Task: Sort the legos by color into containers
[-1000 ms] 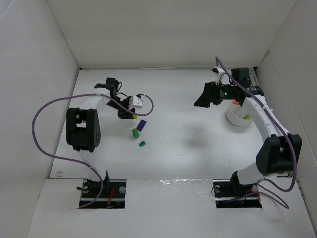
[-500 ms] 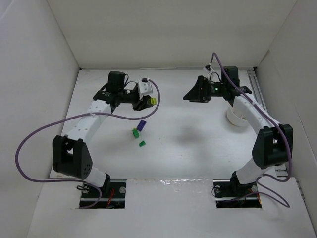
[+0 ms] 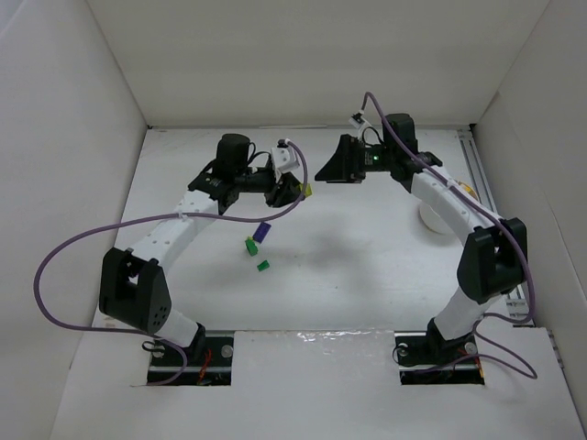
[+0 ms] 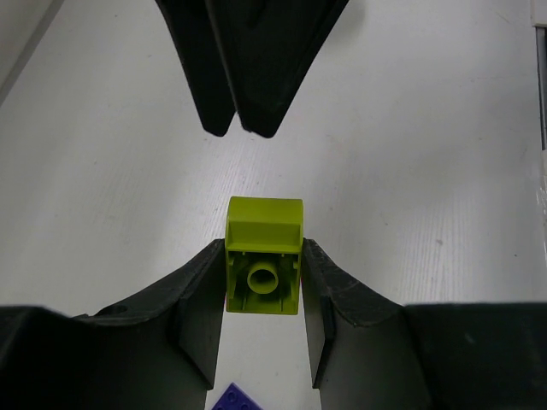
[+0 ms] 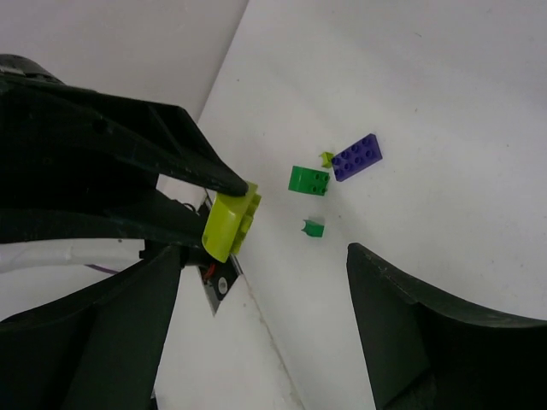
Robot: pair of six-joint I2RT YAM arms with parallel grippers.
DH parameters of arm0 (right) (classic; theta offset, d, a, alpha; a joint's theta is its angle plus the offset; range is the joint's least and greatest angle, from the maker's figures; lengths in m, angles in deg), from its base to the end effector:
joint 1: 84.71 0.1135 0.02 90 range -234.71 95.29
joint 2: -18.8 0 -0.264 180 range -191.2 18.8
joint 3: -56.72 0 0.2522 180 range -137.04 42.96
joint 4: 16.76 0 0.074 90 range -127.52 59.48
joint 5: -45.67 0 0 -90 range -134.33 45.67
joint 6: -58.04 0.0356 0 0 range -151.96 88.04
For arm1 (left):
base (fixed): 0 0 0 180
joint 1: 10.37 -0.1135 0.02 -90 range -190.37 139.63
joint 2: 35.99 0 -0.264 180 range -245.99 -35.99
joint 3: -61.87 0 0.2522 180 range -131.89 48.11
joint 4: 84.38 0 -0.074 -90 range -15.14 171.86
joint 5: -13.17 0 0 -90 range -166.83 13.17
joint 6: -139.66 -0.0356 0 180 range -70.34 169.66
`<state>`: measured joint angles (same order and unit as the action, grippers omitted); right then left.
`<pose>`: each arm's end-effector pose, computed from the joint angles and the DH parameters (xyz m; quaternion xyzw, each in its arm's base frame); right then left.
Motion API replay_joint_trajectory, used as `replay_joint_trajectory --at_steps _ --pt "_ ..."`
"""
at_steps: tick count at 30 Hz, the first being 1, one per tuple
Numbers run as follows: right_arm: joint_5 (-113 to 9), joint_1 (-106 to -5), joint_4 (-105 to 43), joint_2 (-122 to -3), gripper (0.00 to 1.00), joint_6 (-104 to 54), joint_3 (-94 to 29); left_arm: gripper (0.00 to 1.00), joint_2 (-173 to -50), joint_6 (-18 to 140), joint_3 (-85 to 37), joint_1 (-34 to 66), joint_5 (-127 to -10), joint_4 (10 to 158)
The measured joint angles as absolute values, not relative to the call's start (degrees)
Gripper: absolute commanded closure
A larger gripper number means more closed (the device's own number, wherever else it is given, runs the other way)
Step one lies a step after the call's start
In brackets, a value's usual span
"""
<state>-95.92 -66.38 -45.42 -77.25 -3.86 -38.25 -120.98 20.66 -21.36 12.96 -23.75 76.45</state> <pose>0.3552 0.1471 0.3236 -0.1513 0.7945 0.5240 0.2670 0.2992 -0.1600 0.3347 0.5523 0.5498 -0.3425 0.5248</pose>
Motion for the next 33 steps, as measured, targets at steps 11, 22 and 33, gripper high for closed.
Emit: replay_joint_trajectory --at_steps 11,22,33 --pt "-94.6 -63.3 -44.8 -79.1 0.17 -2.1 -38.9 0.80 -121.0 22.4 -20.8 13.6 -23.9 77.0" --pt "-94.0 -60.5 -44.8 -79.8 0.25 -1.9 -39.0 0.80 -120.8 22.5 -19.8 14.0 -24.3 77.4" --pt "-93.3 -58.1 -44.3 -82.3 0.50 -1.7 -39.8 0.80 -120.5 22.6 -18.7 14.0 -24.8 77.7"
